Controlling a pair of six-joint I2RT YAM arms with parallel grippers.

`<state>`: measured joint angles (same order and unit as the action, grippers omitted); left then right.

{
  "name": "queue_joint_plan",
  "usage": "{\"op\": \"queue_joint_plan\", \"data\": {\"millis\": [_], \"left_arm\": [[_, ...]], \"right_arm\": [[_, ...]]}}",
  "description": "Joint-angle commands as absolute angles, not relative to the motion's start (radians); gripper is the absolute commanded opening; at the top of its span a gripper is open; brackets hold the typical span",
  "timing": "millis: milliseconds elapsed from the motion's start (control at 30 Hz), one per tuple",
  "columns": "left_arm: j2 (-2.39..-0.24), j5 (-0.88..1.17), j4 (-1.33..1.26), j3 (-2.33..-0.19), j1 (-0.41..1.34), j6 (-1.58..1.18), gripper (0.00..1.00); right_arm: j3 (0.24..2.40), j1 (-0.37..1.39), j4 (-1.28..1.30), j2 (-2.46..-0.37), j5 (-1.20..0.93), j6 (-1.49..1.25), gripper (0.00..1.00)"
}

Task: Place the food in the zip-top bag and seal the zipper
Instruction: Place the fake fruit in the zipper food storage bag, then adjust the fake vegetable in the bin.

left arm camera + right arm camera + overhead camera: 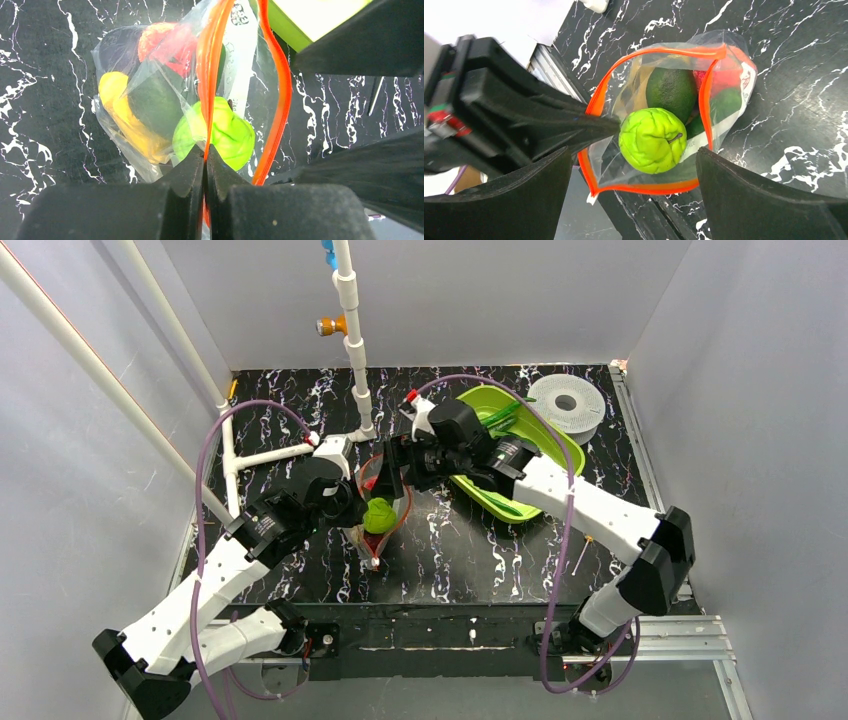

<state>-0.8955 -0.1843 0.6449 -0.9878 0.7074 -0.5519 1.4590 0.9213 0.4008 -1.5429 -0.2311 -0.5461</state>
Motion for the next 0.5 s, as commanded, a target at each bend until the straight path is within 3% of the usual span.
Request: {"op": "queue_joint_plan", "data": {"millis": [0,267,467], "left_arm": [[-0.901,-0.226,0.677,-1.032,0.710,-0.579,0.00],[-0.936,-0.239,0.779,-1.203,0.710,-0.593,0.00],[-0.969,-0.219,0.770,-1.263,0.710,-0.598,0.00]], "right_arm": [[1.486,0.882,0.430,-1.460,-0.206,-0.506,0.98],[1.394,0.647,0.413,-1.408,-0.112,-0.546,0.97],[1.402,0.454,0.399,-1.521,-0.094,-0.509,0.97]]}}
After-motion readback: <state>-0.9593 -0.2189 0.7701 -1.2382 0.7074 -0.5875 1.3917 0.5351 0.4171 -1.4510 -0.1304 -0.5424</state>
